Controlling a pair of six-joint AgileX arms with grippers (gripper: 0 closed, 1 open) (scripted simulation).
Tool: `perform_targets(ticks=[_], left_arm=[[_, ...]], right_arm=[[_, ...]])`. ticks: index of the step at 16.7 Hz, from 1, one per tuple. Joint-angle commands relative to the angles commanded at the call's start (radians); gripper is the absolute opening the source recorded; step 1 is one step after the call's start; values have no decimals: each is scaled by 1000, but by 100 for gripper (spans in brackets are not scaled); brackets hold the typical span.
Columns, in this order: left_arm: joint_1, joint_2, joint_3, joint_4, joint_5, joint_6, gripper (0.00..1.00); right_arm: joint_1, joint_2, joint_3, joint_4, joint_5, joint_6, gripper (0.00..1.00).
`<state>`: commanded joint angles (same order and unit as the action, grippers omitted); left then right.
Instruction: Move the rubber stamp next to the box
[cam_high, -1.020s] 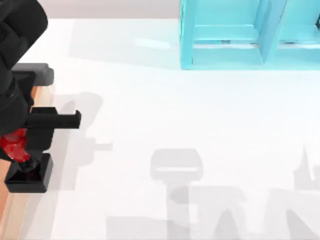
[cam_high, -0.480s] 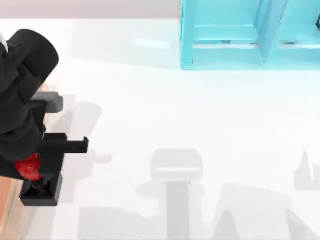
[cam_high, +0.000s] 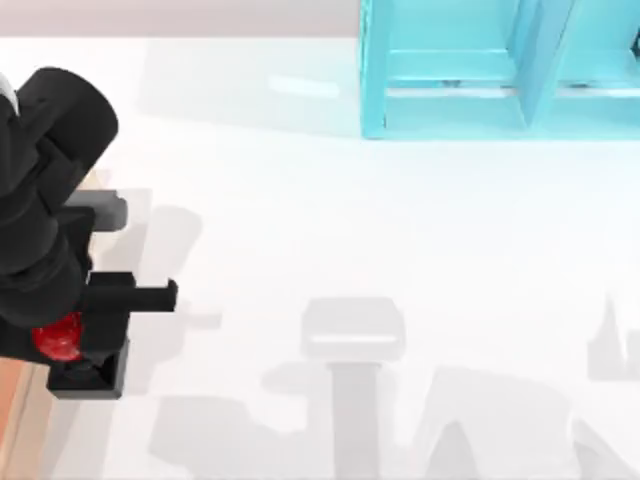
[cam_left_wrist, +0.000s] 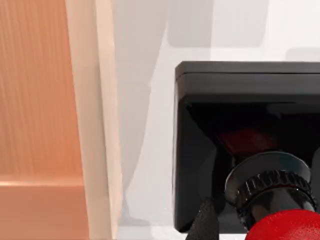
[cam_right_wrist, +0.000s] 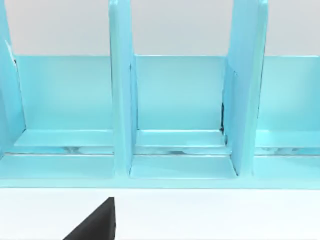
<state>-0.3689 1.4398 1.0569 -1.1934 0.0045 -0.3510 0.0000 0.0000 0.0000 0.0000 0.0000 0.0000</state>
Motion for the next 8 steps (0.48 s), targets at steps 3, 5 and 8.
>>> perform_targets(ticks=[3,5,8], left_arm=[[0,0,0,0,0,0,45],[0,0,0,0,0,0,60],[0,0,0,0,0,0,83]], right_arm=[[0,0,0,0,0,0,100],[0,0,0,0,0,0,100],[0,0,0,0,0,0,100]])
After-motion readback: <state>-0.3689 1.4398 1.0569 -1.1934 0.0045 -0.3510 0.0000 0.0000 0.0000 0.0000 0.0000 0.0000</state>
